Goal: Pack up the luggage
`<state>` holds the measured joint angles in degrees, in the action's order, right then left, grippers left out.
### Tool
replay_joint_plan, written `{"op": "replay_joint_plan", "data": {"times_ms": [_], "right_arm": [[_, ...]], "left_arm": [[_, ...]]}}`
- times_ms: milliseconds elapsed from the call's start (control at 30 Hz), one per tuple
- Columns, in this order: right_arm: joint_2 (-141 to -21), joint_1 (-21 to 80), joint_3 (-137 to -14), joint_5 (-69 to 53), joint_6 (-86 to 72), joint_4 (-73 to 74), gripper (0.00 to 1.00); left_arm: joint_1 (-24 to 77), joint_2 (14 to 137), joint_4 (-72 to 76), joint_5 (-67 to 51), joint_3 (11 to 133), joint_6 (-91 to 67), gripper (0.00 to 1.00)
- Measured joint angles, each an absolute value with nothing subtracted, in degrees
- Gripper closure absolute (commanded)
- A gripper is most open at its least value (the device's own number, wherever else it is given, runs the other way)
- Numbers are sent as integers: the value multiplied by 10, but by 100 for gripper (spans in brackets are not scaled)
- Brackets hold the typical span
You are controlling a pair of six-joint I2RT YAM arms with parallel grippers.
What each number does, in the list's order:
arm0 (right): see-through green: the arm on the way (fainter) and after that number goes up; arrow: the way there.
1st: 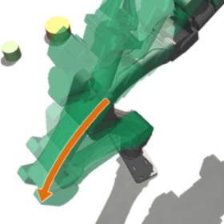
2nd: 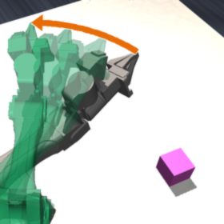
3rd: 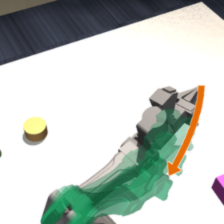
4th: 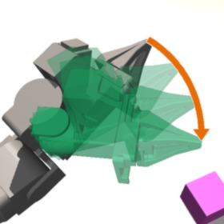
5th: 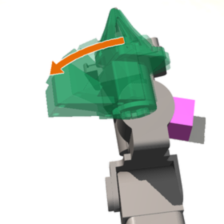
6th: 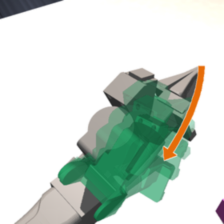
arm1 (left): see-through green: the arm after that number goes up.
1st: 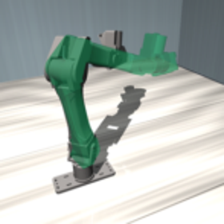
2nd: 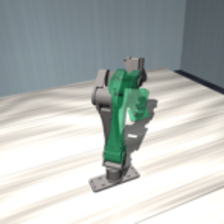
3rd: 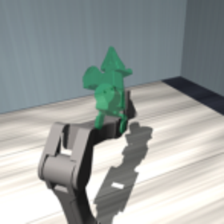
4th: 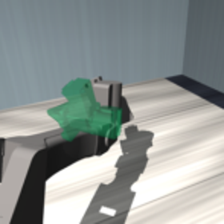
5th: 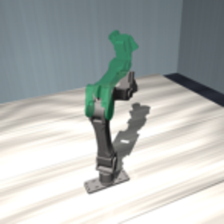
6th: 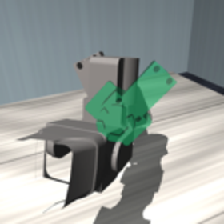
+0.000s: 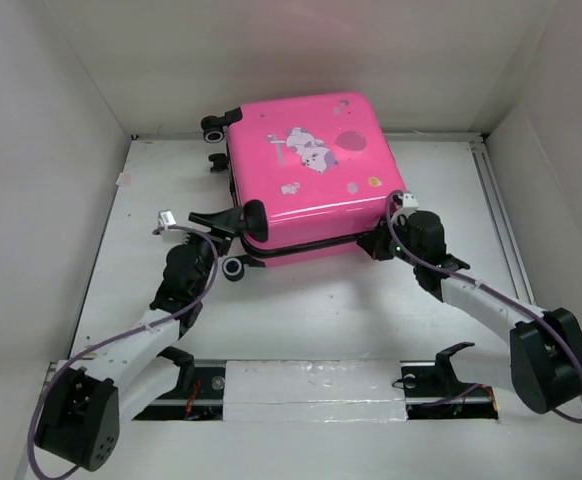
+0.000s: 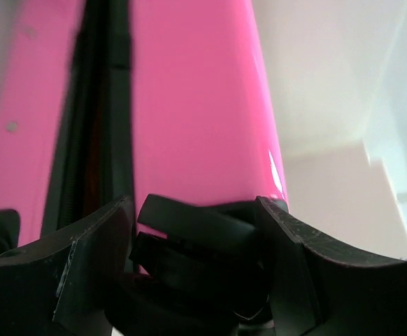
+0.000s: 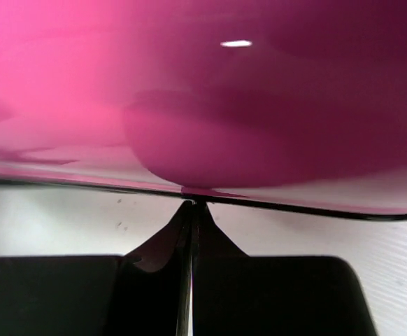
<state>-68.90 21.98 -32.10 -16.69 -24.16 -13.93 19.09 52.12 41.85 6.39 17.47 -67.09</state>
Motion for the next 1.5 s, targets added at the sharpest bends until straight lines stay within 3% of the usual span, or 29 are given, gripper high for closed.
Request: {"op": "replay_joint_plan", "data": {"times_ms": [167,400,567,833,900,933,1067,1200,1300,1433,1500], "right_arm": [[-686,218,-326,-149,-232,-136,100],[-721,463,-321,-66,-225,-181,100],[-728,564,-319,-7,-231,-210,100],[-811,596,-309,107,-251,-362,100],[-823,597,-307,128,-255,-388,100],[-826,599,-302,136,-257,-401,100],[-825,603,-271,151,-274,-447,100],[-814,604,-250,155,-284,-470,100],[-810,604,-246,156,-288,-470,100],[-804,604,-245,154,-289,-464,100],[-801,604,-245,153,-289,-458,100]], "left_arm": [[325,486,413,116,157,-655,100],[458,526,403,206,163,-630,100],[488,536,380,207,190,-614,100],[517,597,356,223,249,-599,100],[517,605,350,226,258,-593,51],[517,606,346,225,262,-589,35],[528,598,286,195,292,-557,0],[533,541,193,212,316,-521,0],[472,501,158,250,352,-507,0],[283,505,163,240,399,-516,0],[156,524,193,170,397,-546,0]]}}
